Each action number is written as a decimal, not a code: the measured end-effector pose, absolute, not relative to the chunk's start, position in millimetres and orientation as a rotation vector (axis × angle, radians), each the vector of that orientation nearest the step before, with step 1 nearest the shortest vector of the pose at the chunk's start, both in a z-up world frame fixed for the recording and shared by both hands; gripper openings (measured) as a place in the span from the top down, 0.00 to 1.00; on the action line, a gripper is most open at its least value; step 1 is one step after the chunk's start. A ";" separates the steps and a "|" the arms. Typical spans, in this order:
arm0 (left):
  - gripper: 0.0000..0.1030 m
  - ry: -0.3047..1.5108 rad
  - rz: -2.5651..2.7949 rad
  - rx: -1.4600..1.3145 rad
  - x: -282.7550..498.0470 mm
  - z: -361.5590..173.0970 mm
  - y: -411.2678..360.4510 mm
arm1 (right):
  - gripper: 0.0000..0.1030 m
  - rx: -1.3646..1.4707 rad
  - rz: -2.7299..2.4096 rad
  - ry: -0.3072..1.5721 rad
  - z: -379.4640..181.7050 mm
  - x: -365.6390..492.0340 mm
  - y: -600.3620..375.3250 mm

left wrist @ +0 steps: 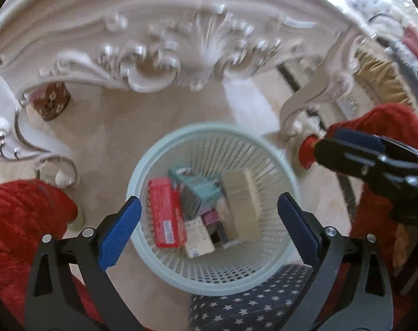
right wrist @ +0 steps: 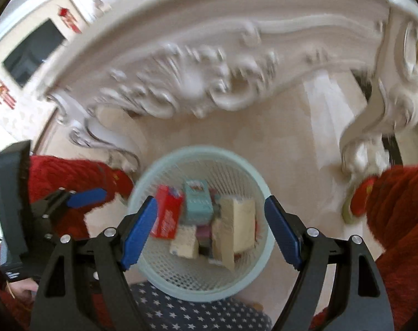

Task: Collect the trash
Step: 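Move both tools back over the table toward the snack wrapper and charger, then grasp the snack wrapper with left tool while right tool grasps white PISEN charger, then carry both items over the wastebasket and open both tools to drop them, then move both tools back over the table toward the red candy bags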

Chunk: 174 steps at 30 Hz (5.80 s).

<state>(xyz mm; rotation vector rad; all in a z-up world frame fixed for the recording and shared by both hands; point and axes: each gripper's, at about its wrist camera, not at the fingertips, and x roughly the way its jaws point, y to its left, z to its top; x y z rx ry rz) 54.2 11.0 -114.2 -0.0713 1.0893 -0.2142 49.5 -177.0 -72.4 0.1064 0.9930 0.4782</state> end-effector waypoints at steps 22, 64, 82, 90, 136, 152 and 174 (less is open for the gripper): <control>0.07 0.788 0.012 0.096 441.5 84.4 125.4 | 0.16 -0.179 0.403 0.652 86.8 426.3 -138.4; 0.54 0.878 -0.090 -0.061 480.9 65.9 150.3 | 0.40 -0.093 0.492 0.898 57.3 467.6 -124.9; 0.54 0.824 -0.286 -0.142 118.8 37.4 69.0 | 0.40 0.006 0.726 0.789 55.6 122.3 -163.4; 0.54 1.060 -0.222 -0.127 72.1 -91.7 31.1 | 0.40 0.042 0.604 1.081 -71.7 86.6 -148.5; 0.13 0.759 -0.154 0.056 170.0 67.8 78.7 | 0.13 -0.112 0.442 0.586 87.4 177.7 -149.8; 0.13 0.719 -0.145 0.181 479.0 130.9 152.4 | 0.13 -0.258 0.447 0.808 60.4 454.7 -22.5; 0.13 0.852 -0.444 0.624 638.9 54.5 72.3 | 0.13 -0.281 0.413 0.886 33.8 537.6 -58.5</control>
